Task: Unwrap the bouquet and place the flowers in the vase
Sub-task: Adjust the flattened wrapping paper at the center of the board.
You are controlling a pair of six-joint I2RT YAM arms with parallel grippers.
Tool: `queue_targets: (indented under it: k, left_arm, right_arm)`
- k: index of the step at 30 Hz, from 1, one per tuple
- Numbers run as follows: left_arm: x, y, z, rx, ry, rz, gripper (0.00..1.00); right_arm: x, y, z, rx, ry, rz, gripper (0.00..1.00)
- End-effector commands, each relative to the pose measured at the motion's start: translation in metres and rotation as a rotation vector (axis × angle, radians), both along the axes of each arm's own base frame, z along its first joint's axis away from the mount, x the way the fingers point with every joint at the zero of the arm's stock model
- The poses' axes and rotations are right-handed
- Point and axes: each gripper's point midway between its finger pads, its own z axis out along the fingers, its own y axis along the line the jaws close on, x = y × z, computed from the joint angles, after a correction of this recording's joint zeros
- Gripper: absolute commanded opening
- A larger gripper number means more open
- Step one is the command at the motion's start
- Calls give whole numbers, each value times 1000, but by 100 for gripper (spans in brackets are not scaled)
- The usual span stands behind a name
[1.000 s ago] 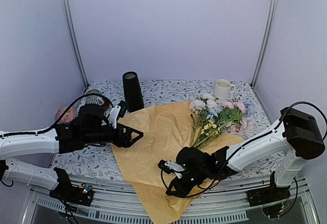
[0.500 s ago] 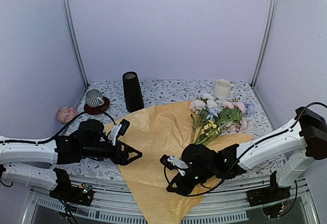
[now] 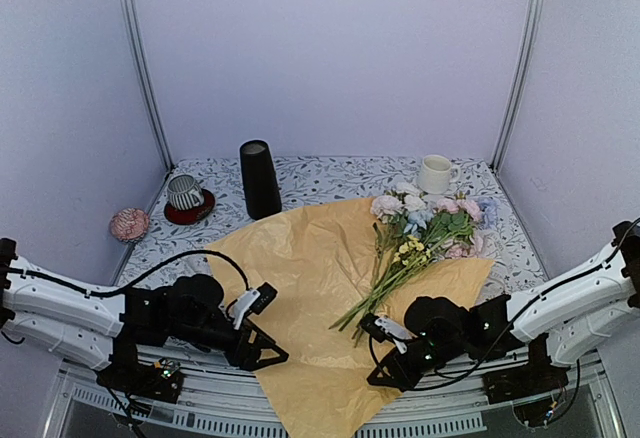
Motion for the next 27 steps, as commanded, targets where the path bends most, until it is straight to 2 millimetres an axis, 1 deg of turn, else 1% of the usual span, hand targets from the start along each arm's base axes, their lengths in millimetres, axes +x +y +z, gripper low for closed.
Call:
queue_targets:
  k: [1, 6, 8, 11, 12, 14, 16, 19, 21, 24, 27]
  left_arm:
    - [-10, -1, -17, 40, 33, -3, 65]
    - [-9, 2, -32, 89, 43, 16, 66]
    - [-10, 4, -38, 109, 56, 21, 66]
    - [-11, 8, -45, 132, 74, 27, 66]
    - [-10, 10, -47, 148, 72, 36, 66]
    - [-3, 17, -48, 182, 47, 79, 66]
    - [5, 22, -38, 174, 18, 120, 66]
    - [24, 30, -14, 106, 1, 202, 69]
    - [40, 40, 0, 60, 13, 261, 70]
    - [66, 58, 17, 20, -4, 349, 72]
    - [91, 68, 40, -15, -46, 409, 76]
  right_arm:
    - [-11, -16, -12, 2, 107, -46, 6]
    - [-15, -28, -32, -48, 152, -76, 6]
    - [-15, -29, -34, -56, 157, -83, 6]
    - [-12, -26, -26, -37, 143, -94, 5]
    - [-10, -25, -20, -27, 135, -97, 5]
    - [-5, -20, -2, 14, 99, -102, 5]
    - [7, -20, 15, 33, 38, -138, 6]
    - [33, -32, 35, 6, -77, -252, 6]
    - [55, -49, 42, -34, -144, -377, 6]
    - [80, -78, 50, -65, -180, -555, 6]
    - [94, -102, 54, -30, -153, -706, 7]
